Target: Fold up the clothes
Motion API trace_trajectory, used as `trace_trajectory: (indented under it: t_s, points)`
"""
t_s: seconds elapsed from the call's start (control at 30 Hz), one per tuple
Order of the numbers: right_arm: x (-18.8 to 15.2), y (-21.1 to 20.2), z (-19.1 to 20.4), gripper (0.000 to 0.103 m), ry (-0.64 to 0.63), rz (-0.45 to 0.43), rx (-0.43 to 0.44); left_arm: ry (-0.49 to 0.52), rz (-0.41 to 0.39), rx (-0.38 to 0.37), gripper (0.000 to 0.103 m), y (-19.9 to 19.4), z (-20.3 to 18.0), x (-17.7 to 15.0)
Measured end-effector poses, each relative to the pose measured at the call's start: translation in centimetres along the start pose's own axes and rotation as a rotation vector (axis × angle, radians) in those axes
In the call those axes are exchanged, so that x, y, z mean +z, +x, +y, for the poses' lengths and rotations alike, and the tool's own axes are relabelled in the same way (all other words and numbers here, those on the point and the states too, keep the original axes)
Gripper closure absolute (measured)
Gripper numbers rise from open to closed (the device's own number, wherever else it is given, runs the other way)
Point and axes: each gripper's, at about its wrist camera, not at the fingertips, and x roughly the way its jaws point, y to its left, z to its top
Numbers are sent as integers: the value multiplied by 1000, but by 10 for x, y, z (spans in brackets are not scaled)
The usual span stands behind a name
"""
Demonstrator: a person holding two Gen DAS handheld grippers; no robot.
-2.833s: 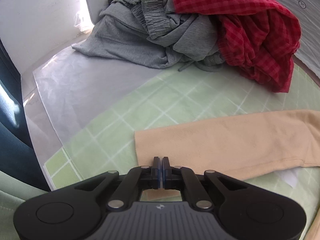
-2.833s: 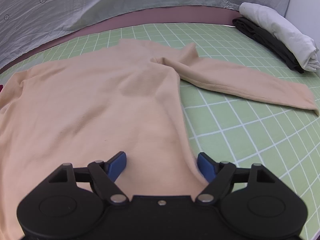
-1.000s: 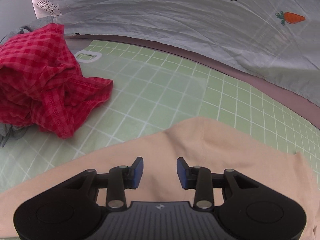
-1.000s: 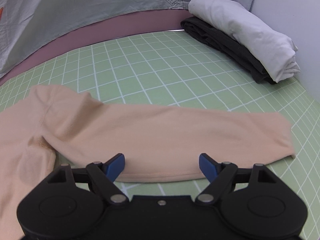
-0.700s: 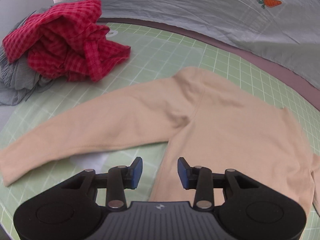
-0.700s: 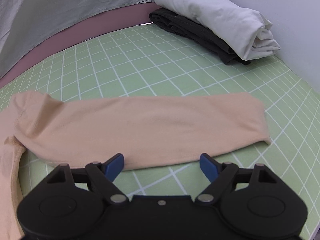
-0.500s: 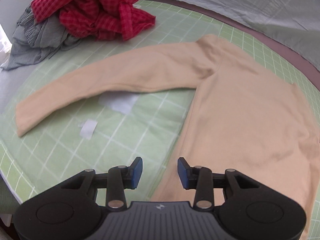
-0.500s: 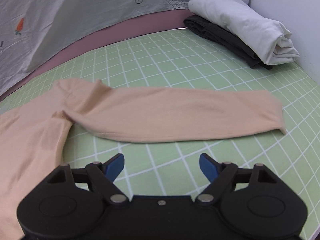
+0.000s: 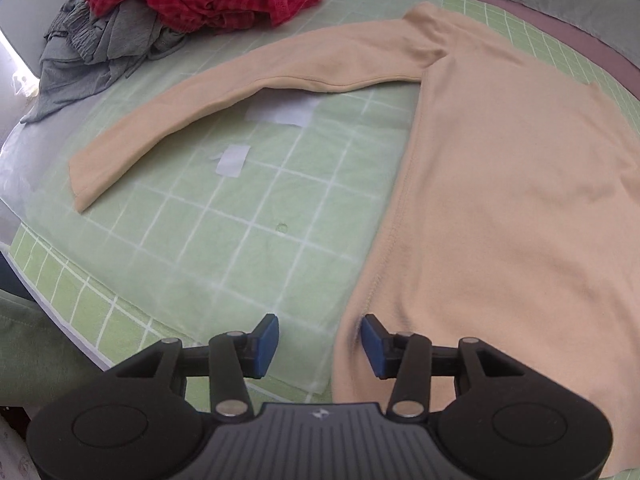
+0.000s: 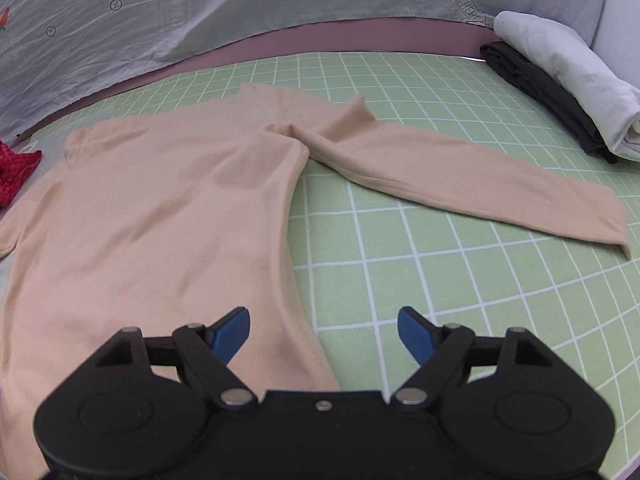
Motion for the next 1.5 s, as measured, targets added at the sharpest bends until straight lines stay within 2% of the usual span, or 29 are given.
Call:
trace_trajectory:
  t_s: [0.13,0.2,0.27,0.4,0.47,0.5,0.53,0.6,0.7,0.83,0.97,1.2,1.33,1.43,1.5]
  points:
    - [-6,4,4,21,2,23,-42,17,5,-19,48,0,11,-2]
    - [-10,4,9,21,-2,32,-58,28,8,-35,47,-1,16,-2]
    - [-14,4,12,21,-3,41,-71,13,11,-82,49,-4,22,1]
    - [-16,-1,22,21,-6,33,-78,-130,-22,-268,48,-14,48,14]
    - [-14,-2,28,21,-14,28,-82,-231,-52,-317,48,-15,65,24]
    - [-13,-3,31,21,-18,27,-84,-276,-69,-317,48,-14,75,29]
    - [-12,-3,34,21,-22,25,-87,-322,-86,-309,46,-11,86,35]
    - [-11,-3,39,21,-29,19,-94,-395,-112,-247,36,-4,107,46]
    - [-7,-4,45,21,-25,15,-108,-483,-120,-170,35,6,136,64]
    - [-5,-4,52,21,-14,13,-136,-559,-135,-135,35,16,169,85]
    - [-1,-1,58,21,5,15,-164,-518,-168,-41,34,19,187,101]
    - [1,1,67,21,23,24,-192,-522,-124,-69,29,45,205,111]
    - [-1,1,69,21,37,37,-203,-454,-123,-65,16,52,197,113]
    - [-3,1,67,21,53,49,-207,-394,-132,-27,20,53,187,112]
    - [-4,1,66,21,55,55,-208,-382,-146,38,34,51,182,108]
